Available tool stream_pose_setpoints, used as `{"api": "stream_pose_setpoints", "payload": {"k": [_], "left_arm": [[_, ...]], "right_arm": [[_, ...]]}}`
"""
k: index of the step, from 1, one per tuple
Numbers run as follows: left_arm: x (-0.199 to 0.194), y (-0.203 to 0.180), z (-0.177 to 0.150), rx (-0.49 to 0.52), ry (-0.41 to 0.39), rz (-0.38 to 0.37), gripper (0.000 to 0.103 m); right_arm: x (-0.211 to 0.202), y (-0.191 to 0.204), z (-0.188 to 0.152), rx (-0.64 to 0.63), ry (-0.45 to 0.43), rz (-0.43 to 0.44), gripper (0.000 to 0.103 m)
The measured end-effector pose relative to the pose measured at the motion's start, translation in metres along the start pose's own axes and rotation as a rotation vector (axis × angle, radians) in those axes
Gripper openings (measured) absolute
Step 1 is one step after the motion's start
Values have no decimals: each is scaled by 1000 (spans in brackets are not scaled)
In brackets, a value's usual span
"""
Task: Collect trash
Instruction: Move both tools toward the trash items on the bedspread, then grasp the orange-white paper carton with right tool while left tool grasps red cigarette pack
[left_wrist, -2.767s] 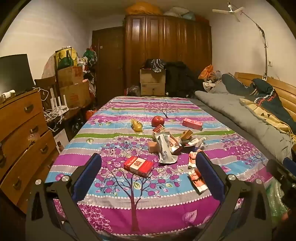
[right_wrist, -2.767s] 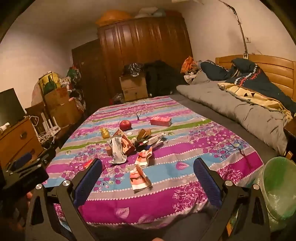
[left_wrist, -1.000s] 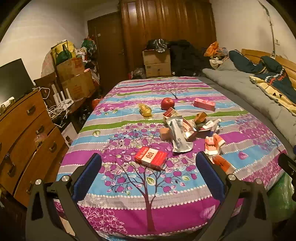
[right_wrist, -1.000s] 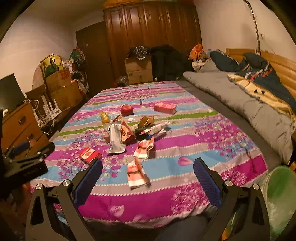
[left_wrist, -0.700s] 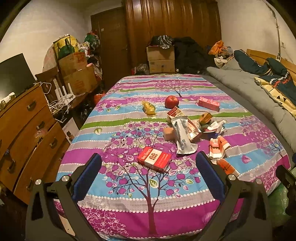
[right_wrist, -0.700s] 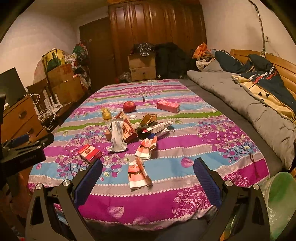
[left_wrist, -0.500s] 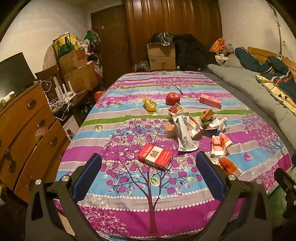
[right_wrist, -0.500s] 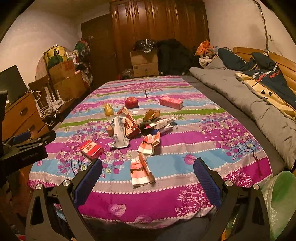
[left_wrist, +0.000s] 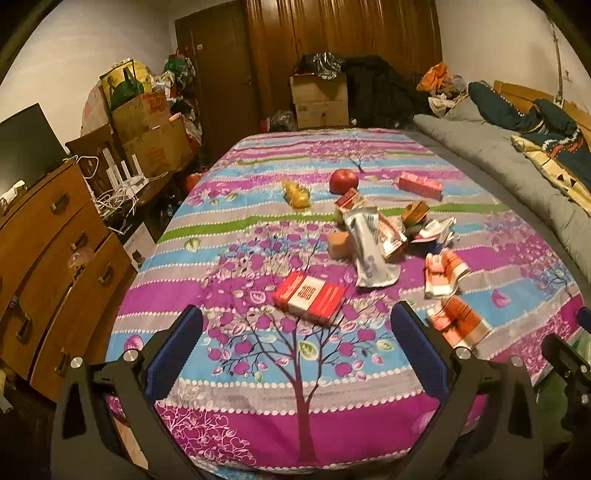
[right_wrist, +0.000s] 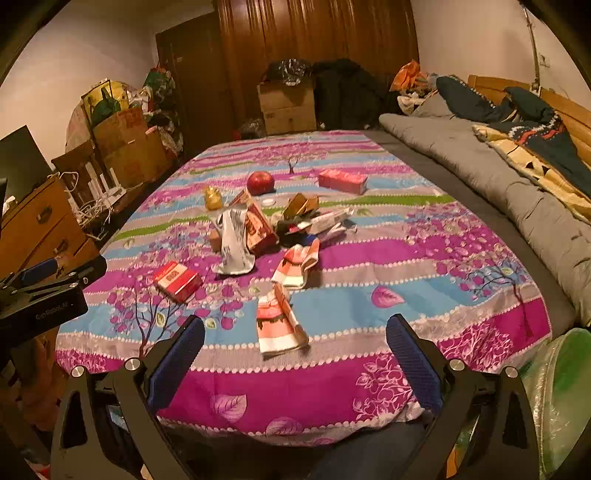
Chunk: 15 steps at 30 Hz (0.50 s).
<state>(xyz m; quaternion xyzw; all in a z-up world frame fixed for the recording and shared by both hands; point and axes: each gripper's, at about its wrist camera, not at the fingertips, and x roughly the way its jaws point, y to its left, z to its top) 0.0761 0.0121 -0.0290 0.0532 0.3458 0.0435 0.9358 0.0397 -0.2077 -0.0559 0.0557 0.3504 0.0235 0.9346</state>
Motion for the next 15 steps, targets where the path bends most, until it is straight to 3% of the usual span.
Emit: {"api": "stream_pose_setpoints", "payload": {"k": [6,10,15], "left_arm": [[20,15,-22,-13,82,8,98],[33,24,-29,-12,98,-3,98],[58,21,-18,21,98,-146,98]], "right_arm": [[23,0,-12,-36,51,17,96],[50,6,-15,-92,86,41,85],[92,6,-8,-150,109,71,81]]}}
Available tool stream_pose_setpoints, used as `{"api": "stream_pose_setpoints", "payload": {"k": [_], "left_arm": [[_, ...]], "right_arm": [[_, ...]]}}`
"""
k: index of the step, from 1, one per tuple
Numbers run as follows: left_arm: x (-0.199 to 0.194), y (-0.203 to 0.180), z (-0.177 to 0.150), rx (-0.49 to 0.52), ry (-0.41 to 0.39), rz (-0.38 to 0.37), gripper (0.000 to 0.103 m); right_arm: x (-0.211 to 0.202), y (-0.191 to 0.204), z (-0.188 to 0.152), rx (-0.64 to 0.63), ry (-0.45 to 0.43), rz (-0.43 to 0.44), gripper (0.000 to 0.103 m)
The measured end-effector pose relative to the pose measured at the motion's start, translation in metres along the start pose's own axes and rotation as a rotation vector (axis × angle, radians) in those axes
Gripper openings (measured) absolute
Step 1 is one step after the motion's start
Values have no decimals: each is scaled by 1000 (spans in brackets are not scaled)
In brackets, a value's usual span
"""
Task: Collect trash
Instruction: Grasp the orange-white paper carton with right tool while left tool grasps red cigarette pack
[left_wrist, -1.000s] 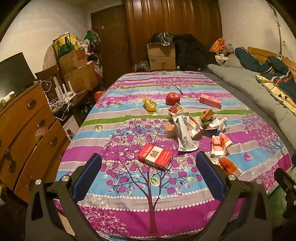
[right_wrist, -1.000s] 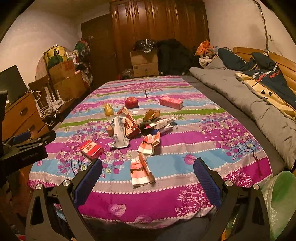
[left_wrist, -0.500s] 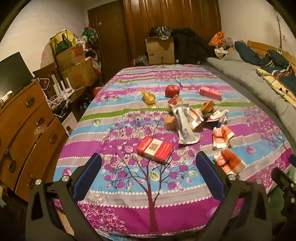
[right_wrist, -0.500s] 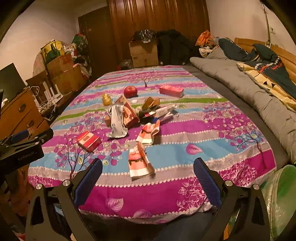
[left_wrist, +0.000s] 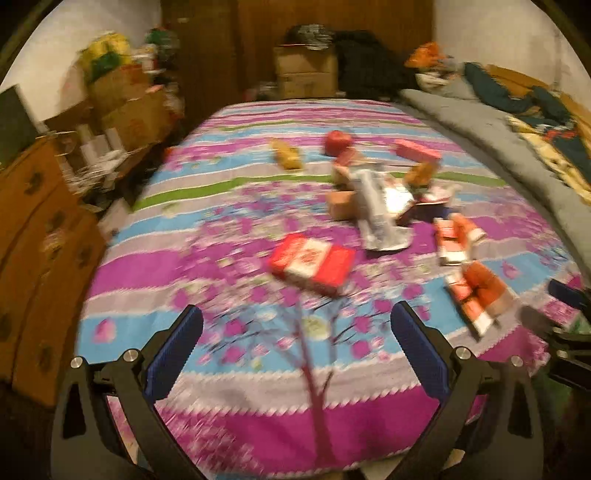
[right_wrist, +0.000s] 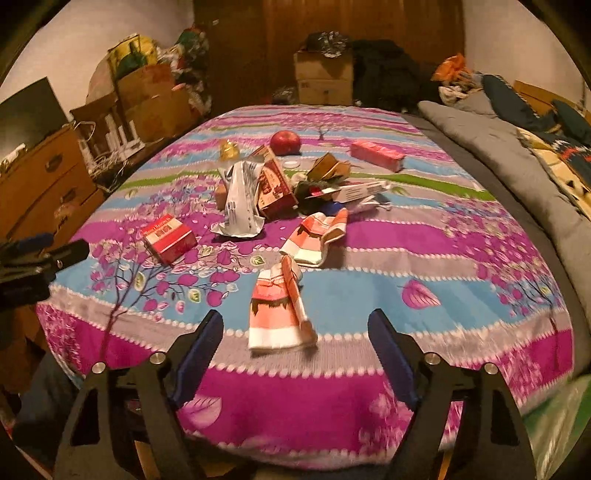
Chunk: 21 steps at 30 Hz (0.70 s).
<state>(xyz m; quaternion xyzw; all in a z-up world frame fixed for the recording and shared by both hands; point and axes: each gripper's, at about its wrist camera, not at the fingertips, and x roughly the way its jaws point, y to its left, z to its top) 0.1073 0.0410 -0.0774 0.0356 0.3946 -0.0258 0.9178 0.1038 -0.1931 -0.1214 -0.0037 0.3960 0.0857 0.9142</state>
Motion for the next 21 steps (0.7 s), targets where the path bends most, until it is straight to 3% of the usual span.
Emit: {"api": "stream_pose_setpoints", "payload": {"k": [1,4,7,16,21], "left_arm": [[11,-1,5,26,11,-52,98],[36,-2,16,72,8,-106,98],[78,2,29,106,66,-160,98],[142,8,34,184,147,-193,98],[158,6,29,245,192,-214,98]], "right_arm": [[9,-3,2,-1,11,21,80],[31,-10,7,15,42,88,80],[54,-18,10,53,82,151,80],[93,-19,17,50,136,214,79],[103,-17,16,61,158,234,56]]}}
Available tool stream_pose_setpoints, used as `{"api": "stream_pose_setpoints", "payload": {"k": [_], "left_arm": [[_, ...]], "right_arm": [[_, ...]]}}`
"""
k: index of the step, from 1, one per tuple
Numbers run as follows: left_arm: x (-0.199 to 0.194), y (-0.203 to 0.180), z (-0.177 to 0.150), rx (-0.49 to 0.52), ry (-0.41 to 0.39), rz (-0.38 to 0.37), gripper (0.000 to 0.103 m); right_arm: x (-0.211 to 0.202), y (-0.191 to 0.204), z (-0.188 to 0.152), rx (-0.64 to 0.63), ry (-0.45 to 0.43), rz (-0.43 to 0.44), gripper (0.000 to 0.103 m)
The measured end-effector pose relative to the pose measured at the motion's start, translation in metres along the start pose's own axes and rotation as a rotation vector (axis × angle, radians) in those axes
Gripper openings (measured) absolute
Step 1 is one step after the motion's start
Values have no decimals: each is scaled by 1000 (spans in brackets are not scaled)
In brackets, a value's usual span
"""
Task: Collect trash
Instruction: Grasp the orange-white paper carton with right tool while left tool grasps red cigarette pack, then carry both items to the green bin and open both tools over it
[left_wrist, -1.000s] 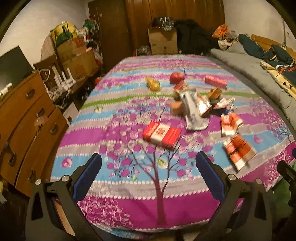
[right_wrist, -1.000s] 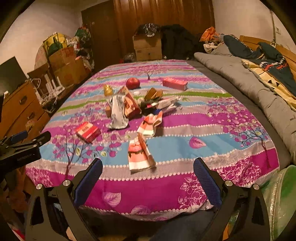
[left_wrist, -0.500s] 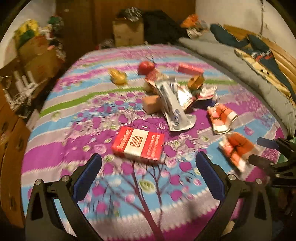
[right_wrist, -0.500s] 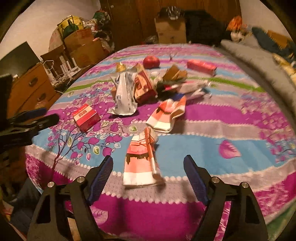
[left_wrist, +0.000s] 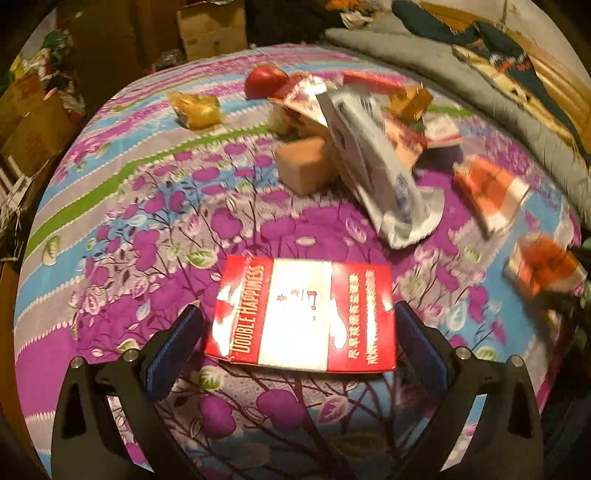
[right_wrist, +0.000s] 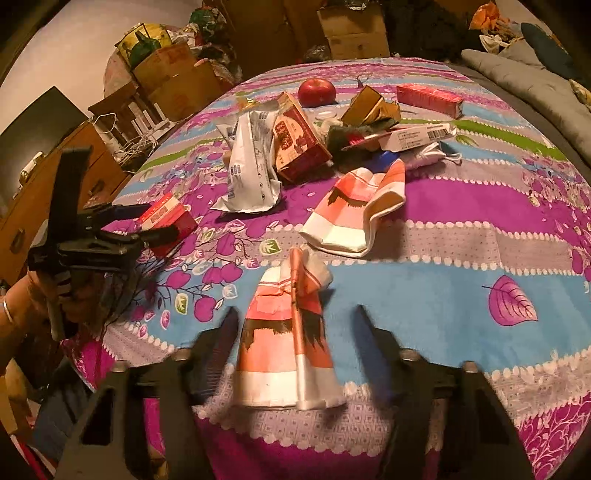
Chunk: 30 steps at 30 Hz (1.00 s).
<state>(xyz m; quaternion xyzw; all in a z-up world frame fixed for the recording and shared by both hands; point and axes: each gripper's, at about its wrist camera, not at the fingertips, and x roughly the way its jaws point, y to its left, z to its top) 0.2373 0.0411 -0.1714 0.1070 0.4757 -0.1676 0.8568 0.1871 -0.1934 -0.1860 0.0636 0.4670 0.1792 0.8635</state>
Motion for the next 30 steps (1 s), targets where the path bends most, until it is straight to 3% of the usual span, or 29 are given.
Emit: {"api": "stream_pose_setpoints", "payload": {"k": [1,4,8,17,25,30], "left_arm": [[4,1,0,5,11,1,98],[2,1,-2,1,-11,-1,87],[-6,-5,-6,9,-37,37,86],[-63,-31,-2,-25,-130,-10,86],[-122,-110,35,118,-254,-8,86],[-149,-170,63,200,-318,-63,86]], "right_arm": [[0,0,0,0,-4,0,50],[-1,-1,-1,6,-14,2,48],[-8,0,-5,17,-32,7,48],[-54,10,-10,48,-114,15,48],[-150,5,-16,107,-269,-16,48],[-229,-22,-27,204,-368,-98,48]]}}
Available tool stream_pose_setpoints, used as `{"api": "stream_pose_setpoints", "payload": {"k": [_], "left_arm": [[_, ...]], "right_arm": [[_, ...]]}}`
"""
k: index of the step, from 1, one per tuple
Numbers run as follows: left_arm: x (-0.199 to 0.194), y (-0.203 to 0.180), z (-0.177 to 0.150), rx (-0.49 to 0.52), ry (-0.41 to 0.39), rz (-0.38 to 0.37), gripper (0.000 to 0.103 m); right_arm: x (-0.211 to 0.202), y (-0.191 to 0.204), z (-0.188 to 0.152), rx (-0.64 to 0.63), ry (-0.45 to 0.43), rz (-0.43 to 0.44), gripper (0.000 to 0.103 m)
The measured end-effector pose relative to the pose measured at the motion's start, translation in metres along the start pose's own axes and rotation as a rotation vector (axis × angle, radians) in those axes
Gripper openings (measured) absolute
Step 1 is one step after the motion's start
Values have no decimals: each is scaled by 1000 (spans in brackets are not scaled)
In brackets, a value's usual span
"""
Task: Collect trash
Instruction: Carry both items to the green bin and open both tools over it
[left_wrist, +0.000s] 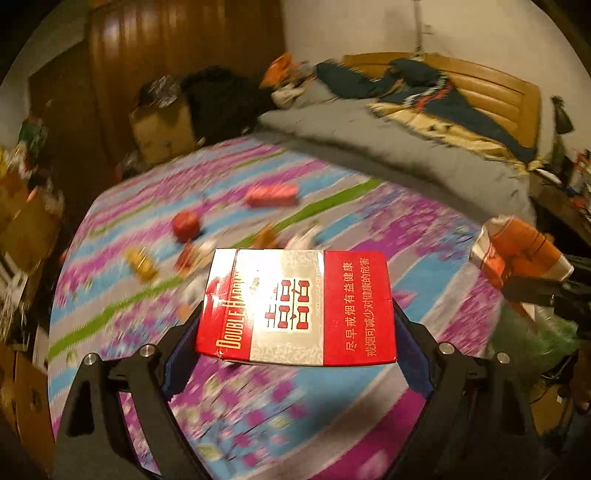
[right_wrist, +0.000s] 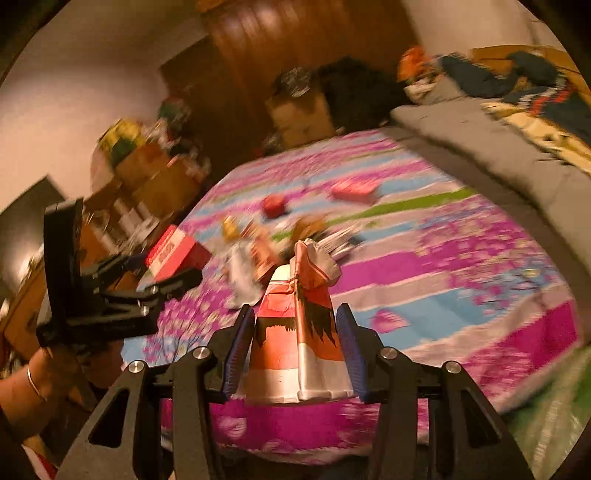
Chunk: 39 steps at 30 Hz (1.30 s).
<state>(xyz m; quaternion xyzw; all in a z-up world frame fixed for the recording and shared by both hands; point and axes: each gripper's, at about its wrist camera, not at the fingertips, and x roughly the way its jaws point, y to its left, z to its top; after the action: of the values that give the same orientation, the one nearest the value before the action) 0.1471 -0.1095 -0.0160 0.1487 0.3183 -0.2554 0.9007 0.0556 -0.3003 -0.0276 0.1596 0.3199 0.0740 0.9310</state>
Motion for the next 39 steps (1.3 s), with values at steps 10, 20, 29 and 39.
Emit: {"api": "stream_pose_setpoints", "payload": {"k": [10,20,29,39], "left_arm": [[16,-149,68,184,-62,-206,86],[36,-291,84,379,-36,-405,86],[48,-376,74,540,-9,-479,87],[61,-405,64,590,46,-533,87]], "right_arm": [[-151,-103,15,152,-152,-297,48],[-247,-199,-23,311,-130,-542,48],[-272,-235,-60,384,-87,-635,48],[-258,-257,-78,427,-22,-662,48]]}}
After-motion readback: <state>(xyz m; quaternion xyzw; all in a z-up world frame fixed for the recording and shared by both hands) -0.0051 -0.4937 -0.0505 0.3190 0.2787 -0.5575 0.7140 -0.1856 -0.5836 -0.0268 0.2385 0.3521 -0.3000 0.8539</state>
